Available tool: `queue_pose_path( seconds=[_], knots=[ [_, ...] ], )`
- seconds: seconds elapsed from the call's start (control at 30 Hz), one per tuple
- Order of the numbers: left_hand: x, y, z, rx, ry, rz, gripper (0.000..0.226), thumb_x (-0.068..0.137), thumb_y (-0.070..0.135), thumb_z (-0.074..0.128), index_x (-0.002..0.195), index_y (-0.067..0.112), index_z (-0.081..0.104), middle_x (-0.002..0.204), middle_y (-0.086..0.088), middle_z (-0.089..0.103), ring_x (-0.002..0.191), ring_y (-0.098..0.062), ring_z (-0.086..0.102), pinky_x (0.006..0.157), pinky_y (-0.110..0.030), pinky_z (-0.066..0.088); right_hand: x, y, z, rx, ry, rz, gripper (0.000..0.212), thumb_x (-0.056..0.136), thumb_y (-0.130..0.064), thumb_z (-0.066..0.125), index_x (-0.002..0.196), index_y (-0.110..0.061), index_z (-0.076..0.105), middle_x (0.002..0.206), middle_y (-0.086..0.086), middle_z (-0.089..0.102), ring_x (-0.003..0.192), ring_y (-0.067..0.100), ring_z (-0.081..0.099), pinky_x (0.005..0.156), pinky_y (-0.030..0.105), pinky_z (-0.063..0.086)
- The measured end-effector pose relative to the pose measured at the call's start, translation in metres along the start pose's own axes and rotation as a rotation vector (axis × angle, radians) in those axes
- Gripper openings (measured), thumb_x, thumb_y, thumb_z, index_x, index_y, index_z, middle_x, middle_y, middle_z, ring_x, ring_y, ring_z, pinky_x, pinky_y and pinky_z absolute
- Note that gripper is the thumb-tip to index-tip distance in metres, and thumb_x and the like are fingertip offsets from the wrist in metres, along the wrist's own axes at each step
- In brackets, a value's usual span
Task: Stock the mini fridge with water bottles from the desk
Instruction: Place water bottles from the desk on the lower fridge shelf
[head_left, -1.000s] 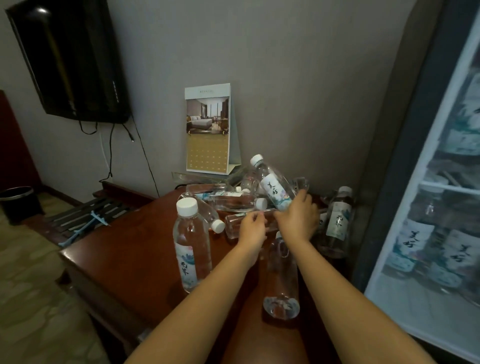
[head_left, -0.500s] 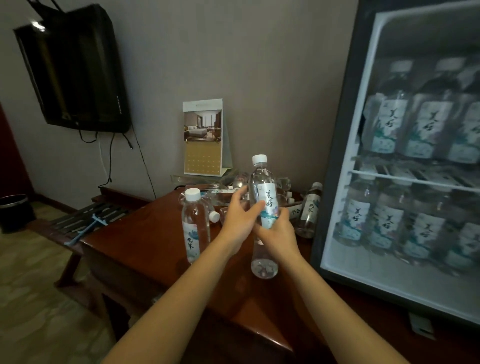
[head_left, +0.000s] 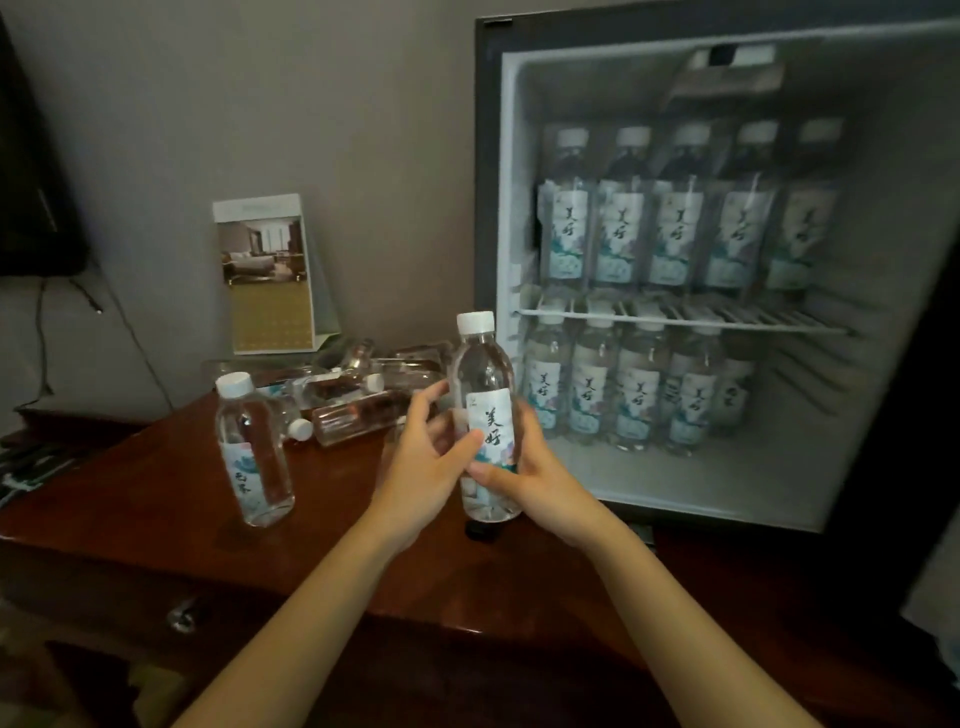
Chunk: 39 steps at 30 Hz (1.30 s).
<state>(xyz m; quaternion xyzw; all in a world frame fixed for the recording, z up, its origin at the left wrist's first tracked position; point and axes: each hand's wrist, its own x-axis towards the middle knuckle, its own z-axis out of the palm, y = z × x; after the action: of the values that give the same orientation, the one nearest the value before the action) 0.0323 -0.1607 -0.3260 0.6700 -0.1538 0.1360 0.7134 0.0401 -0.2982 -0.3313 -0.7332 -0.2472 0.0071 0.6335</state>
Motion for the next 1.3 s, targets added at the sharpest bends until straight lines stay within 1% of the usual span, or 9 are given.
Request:
queue_pose_path(
  seconds=[0.1, 0.33, 0.47, 0.63, 0.77, 0.83, 0.9, 1.1, 1.3],
  knots=[
    [0.006, -0.004, 0.039, 0.015, -0.1, -0.008, 0.049, 0.089, -0.006, 0.051, 0.127, 0.021, 0.034, 0.106, 0.004, 0.063, 0.086, 0.003, 0.065, 0.071, -0.014, 0.051, -0.02, 0.004, -0.031, -0.038, 0.136, -0.012, 0.077, 0.083, 0.004, 0.063, 0.14, -0.018, 0.016, 0.123, -0.006, 0.053, 0.109, 0.003, 0.06, 0.093, 0.025, 0.05],
    [0.02, -0.021, 0.14, 0.007, -0.299, -0.047, 0.044, 0.091, 0.005, 0.054, 0.124, 0.028, 0.036, 0.124, 0.002, 0.054, 0.101, -0.003, 0.057, 0.086, -0.02, 0.049, -0.058, 0.022, -0.103, -0.165, 0.53, 0.013, 0.081, 0.079, 0.004, 0.066, 0.138, -0.021, 0.017, 0.116, -0.005, 0.056, 0.093, -0.003, 0.062, 0.088, 0.024, 0.051],
    [0.027, -0.034, 0.19, 0.066, -0.401, -0.085, 0.056, 0.092, 0.012, 0.056, 0.139, 0.025, 0.03, 0.127, 0.008, 0.049, 0.106, -0.001, 0.053, 0.086, -0.016, 0.044, -0.07, 0.039, -0.14, -0.224, 0.714, 0.062, 0.087, 0.08, 0.003, 0.066, 0.144, -0.017, 0.011, 0.126, 0.006, 0.055, 0.105, 0.016, 0.061, 0.093, 0.03, 0.05],
    [0.035, -0.047, 0.231, 0.102, -0.465, -0.139, 0.06, 0.094, 0.011, 0.052, 0.145, 0.024, 0.024, 0.141, 0.0, 0.044, 0.12, -0.01, 0.048, 0.1, -0.027, 0.043, -0.074, 0.055, -0.171, -0.252, 0.802, 0.141, 0.09, 0.084, 0.002, 0.061, 0.145, -0.018, -0.001, 0.135, 0.008, 0.049, 0.114, 0.021, 0.057, 0.097, 0.035, 0.046],
    [0.04, -0.053, 0.241, 0.054, -0.485, -0.115, 0.055, 0.096, 0.007, 0.044, 0.145, 0.023, 0.024, 0.133, 0.006, 0.044, 0.102, 0.008, 0.048, 0.078, -0.003, 0.043, -0.07, 0.062, -0.182, -0.297, 0.845, 0.1, 0.078, 0.085, 0.006, 0.057, 0.142, -0.008, 0.006, 0.126, 0.0, 0.046, 0.115, 0.016, 0.052, 0.09, 0.021, 0.044],
    [0.042, -0.059, 0.241, 0.05, -0.477, -0.109, 0.054, 0.097, 0.003, 0.041, 0.145, 0.021, 0.025, 0.136, 0.005, 0.041, 0.11, 0.004, 0.047, 0.081, -0.002, 0.041, -0.066, 0.066, -0.185, -0.3, 0.875, 0.077, 0.068, 0.084, 0.008, 0.057, 0.138, -0.006, 0.017, 0.125, 0.004, 0.05, 0.113, 0.017, 0.054, 0.089, 0.022, 0.046],
    [0.045, -0.067, 0.239, 0.066, -0.462, -0.117, 0.056, 0.096, -0.002, 0.039, 0.145, 0.021, 0.026, 0.141, 0.005, 0.036, 0.122, -0.002, 0.042, 0.09, -0.007, 0.039, -0.06, 0.074, -0.187, -0.311, 0.918, 0.082, 0.061, 0.084, 0.004, 0.06, 0.134, -0.006, 0.028, 0.125, 0.01, 0.054, 0.114, 0.02, 0.055, 0.092, 0.029, 0.047],
    [0.05, -0.083, 0.239, 0.107, -0.46, -0.165, 0.051, 0.096, -0.003, 0.035, 0.143, 0.016, 0.031, 0.146, 0.001, 0.035, 0.135, -0.014, 0.035, 0.115, -0.033, 0.027, -0.049, 0.078, -0.188, -0.455, 1.038, 0.151, 0.046, 0.086, -0.008, 0.063, 0.128, -0.004, 0.043, 0.115, 0.009, 0.062, 0.103, 0.02, 0.061, 0.073, 0.017, 0.039],
    [0.061, -0.085, 0.247, 0.137, -0.461, -0.188, 0.049, 0.095, -0.006, 0.034, 0.142, 0.01, 0.033, 0.129, 0.003, 0.044, 0.124, -0.01, 0.041, 0.11, -0.027, 0.03, -0.032, 0.084, -0.189, -0.557, 1.1, 0.277, 0.048, 0.092, -0.023, 0.056, 0.128, -0.001, 0.034, 0.118, 0.02, 0.056, 0.103, 0.034, 0.059, 0.07, 0.03, 0.042]
  ],
)
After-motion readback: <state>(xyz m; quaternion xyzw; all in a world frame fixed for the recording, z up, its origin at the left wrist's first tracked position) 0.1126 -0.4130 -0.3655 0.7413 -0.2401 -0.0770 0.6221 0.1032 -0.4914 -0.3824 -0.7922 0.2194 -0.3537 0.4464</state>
